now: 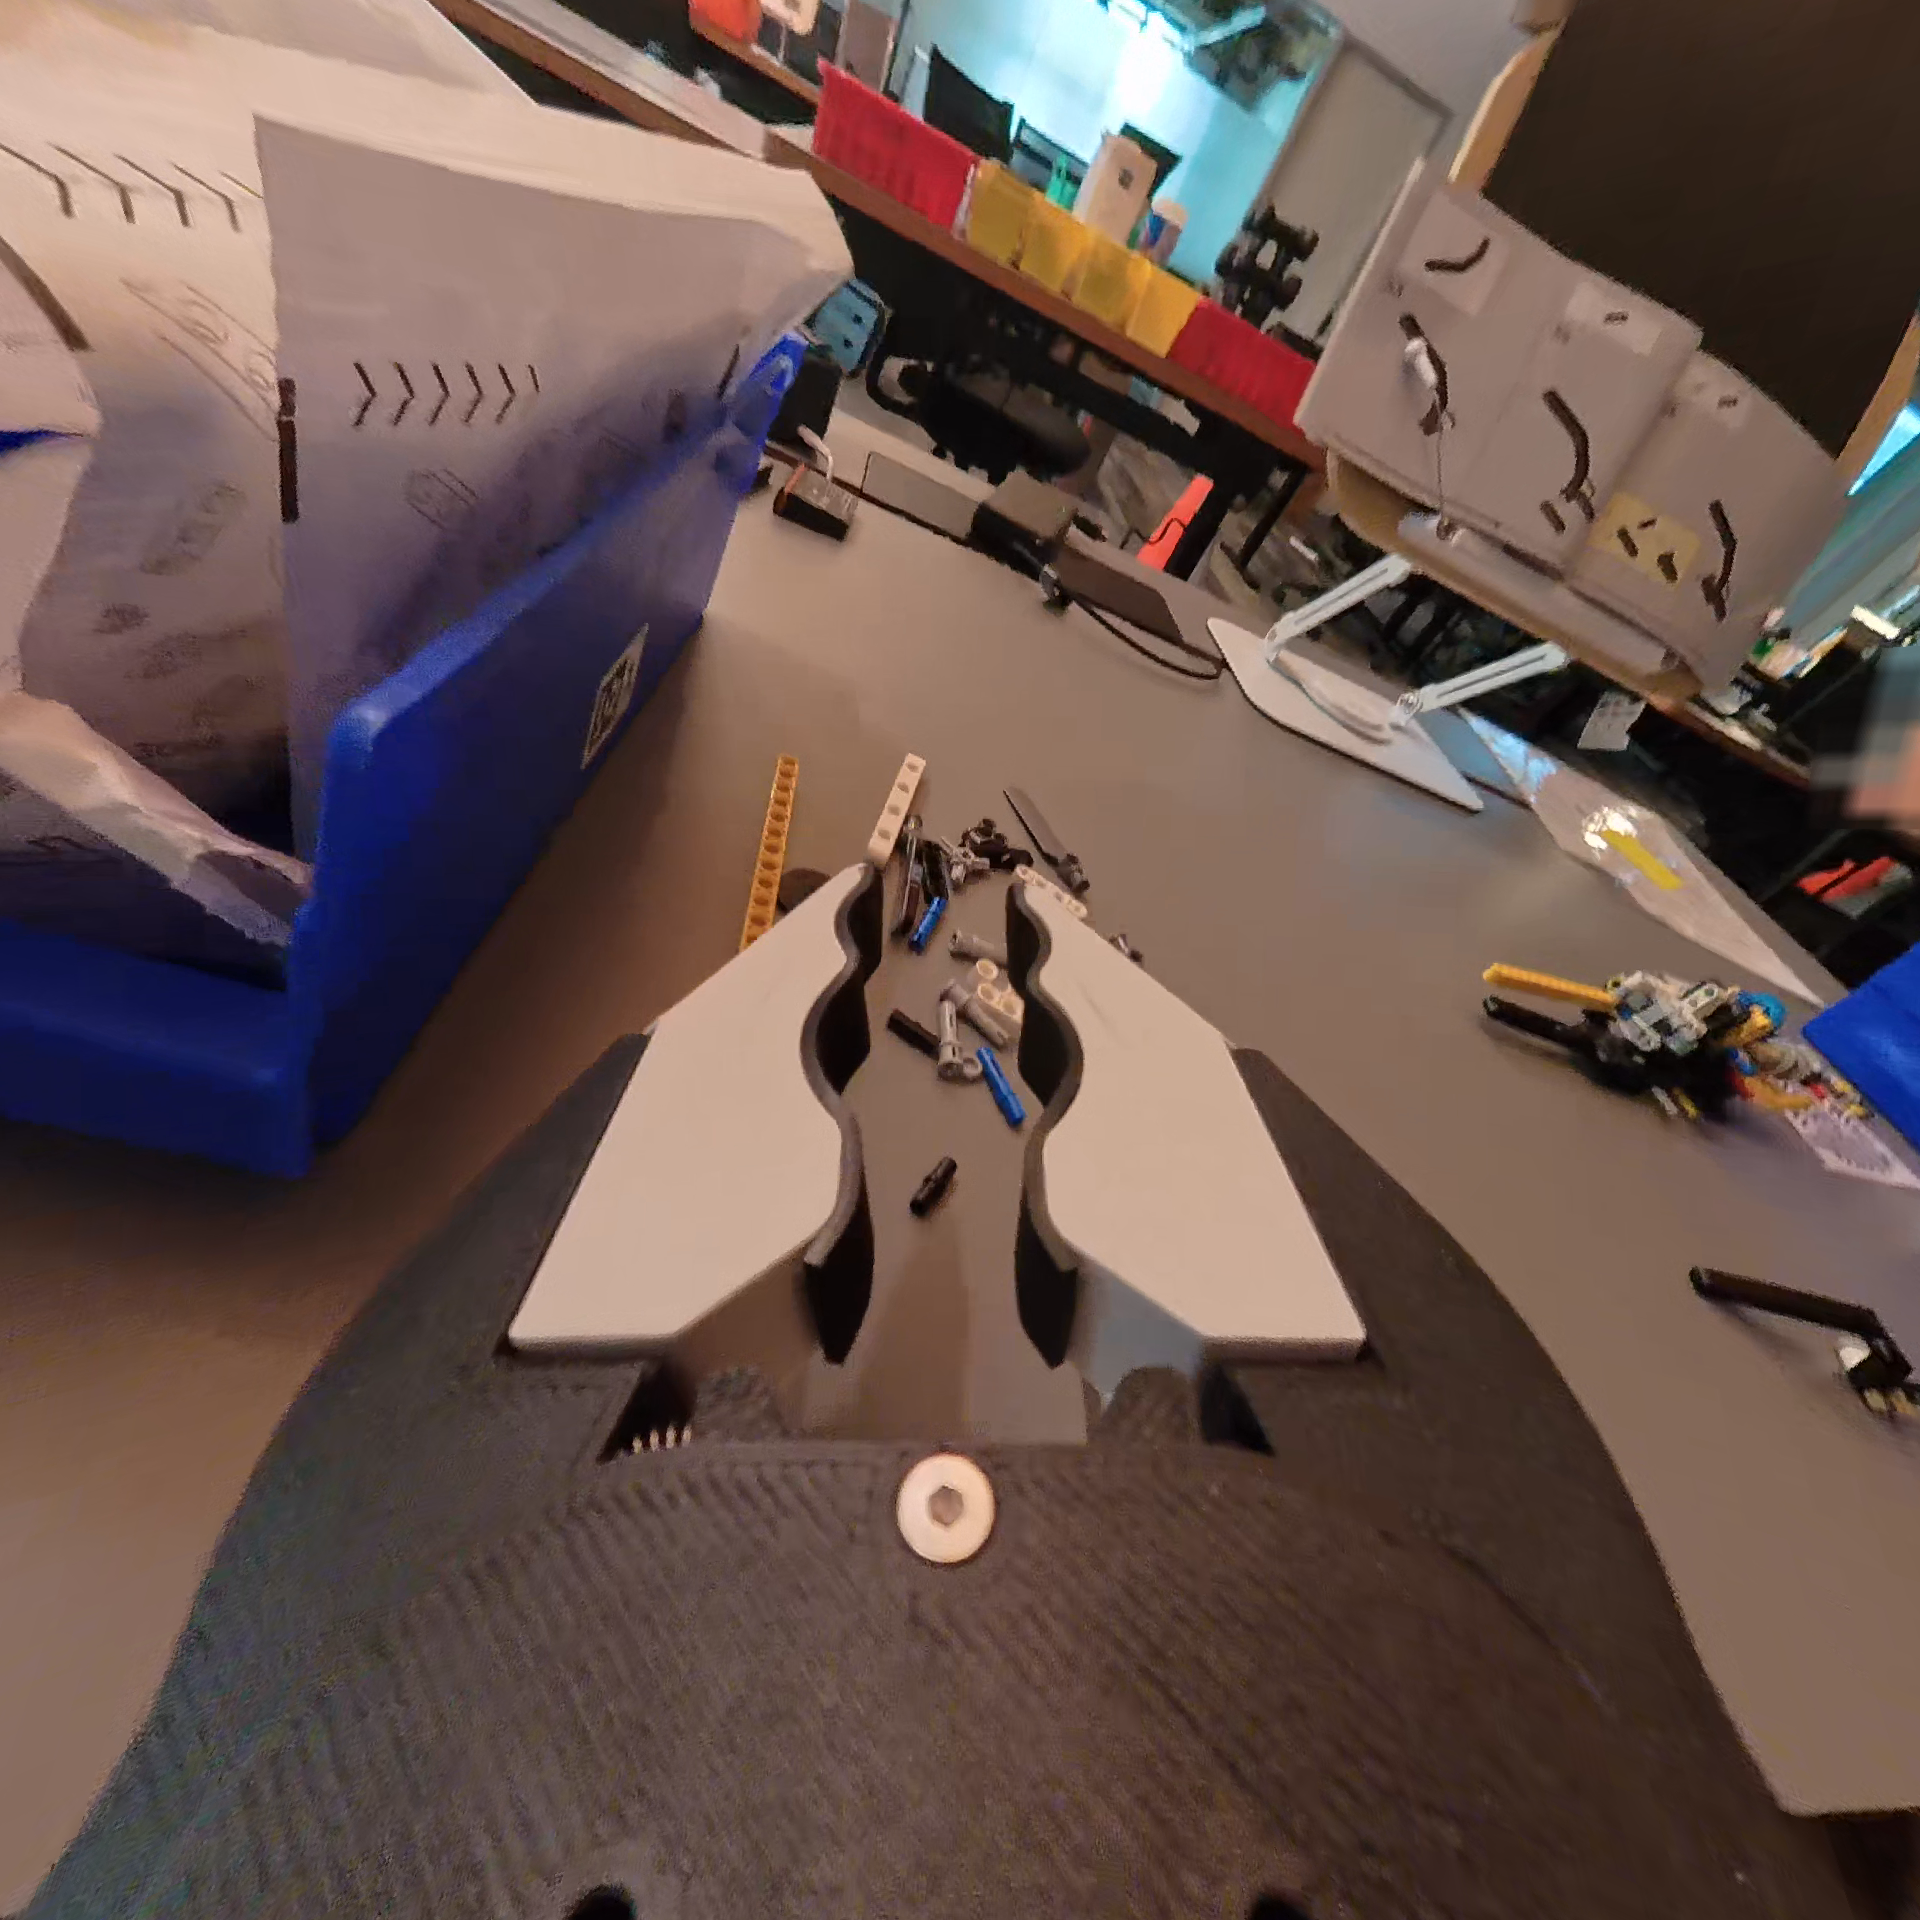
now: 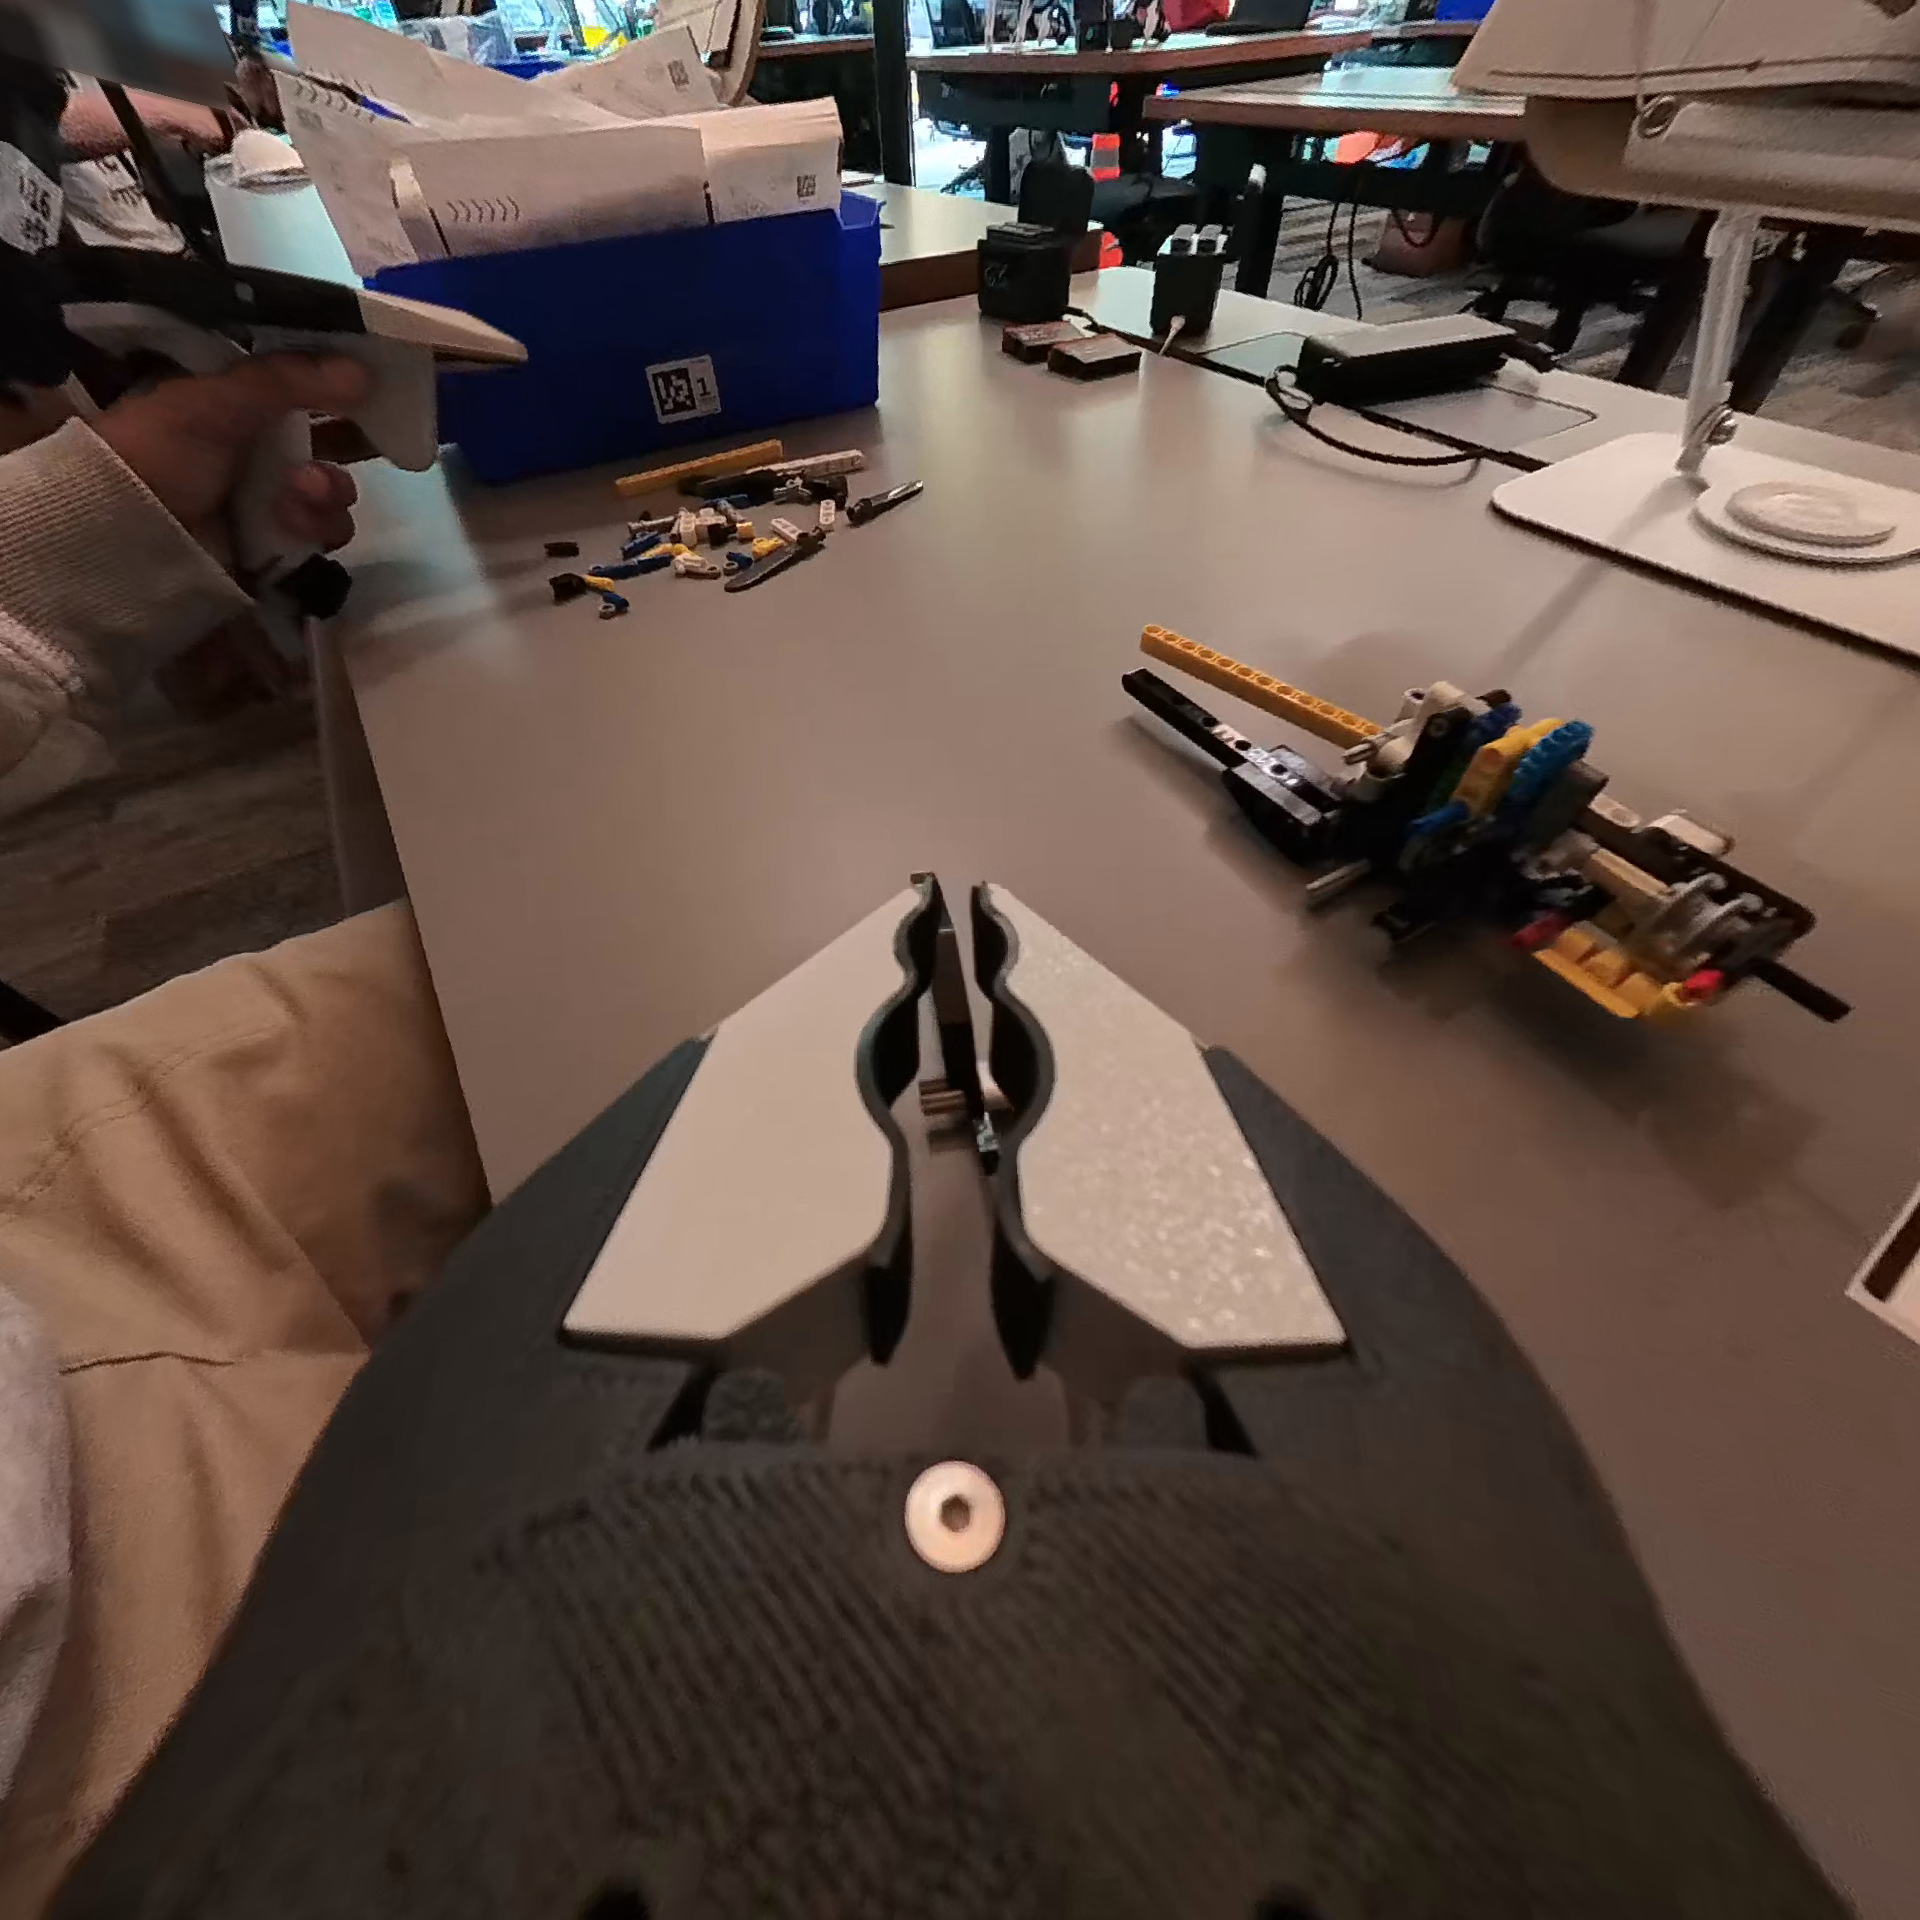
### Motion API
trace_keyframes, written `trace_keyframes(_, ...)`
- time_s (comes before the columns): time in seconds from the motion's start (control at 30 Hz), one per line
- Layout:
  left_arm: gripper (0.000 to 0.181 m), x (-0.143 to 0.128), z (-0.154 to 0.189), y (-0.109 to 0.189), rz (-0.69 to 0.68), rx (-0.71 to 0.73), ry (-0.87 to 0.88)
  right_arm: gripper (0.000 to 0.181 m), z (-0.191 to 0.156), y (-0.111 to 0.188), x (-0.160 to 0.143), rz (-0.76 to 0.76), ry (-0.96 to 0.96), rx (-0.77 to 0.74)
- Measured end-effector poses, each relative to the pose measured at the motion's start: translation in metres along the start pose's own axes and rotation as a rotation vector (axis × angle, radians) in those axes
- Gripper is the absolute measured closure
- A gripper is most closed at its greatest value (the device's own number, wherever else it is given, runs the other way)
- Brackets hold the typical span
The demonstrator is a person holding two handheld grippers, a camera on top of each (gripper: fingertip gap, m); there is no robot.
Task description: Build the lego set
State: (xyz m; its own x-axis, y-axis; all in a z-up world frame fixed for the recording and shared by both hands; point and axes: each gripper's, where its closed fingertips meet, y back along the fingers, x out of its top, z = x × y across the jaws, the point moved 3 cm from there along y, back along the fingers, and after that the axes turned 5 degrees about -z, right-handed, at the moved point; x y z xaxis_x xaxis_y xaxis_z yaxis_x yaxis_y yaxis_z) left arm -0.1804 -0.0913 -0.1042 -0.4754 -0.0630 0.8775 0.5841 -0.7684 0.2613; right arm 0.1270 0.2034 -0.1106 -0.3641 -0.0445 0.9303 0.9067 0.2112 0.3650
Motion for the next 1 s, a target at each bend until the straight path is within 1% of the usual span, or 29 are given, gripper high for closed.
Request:
trace_keyframes(0.2, 0.163, 0.006, 0.012, -0.015, 0.022, -0.046, 0.008, 0.176, 0.006, 0.011, -0.003, 0.007, -0.028, -0.038)
trace_keyframes(0.33, 0.181, 0.007, 0.03, -0.028, -0.034, -0.136, -0.012, 0.175, 0.009, 0.022, -0.008, 0.007, -0.038, -0.079)
trace_keyframes(0.37, 0.181, 0.007, 0.032, -0.032, -0.044, -0.139, -0.025, 0.175, 0.01, 0.025, -0.009, 0.008, -0.04, -0.091)
trace_keyframes(0.43, 0.181, 0.006, 0.032, -0.041, -0.083, -0.122, -0.063, 0.176, 0.012, 0.031, -0.011, 0.008, -0.047, -0.111)
trace_keyframes(0.53, 0.181, 0.007, 0.026, -0.051, -0.105, -0.07, -0.11, 0.175, 0.014, 0.039, -0.014, 0.011, -0.06, -0.133)
trace_keyframes(0.63, 0.181, 0.002, 0.021, -0.059, -0.16, -0.056, -0.087, 0.176, 0.016, 0.046, -0.016, 0.016, -0.067, -0.165)
trace_keyframes(0.73, 0.181, -0.001, 0.023, -0.067, -0.188, -0.08, -0.041, 0.178, 0.02, 0.053, -0.016, 0.034, -0.074, -0.199)
trace_keyframes(1.0, 0.181, -0.012, 0.023, -0.083, -0.247, -0.06, -0.068, 0.177, 0.025, 0.063, -0.019, 0.051, -0.125, -0.216)
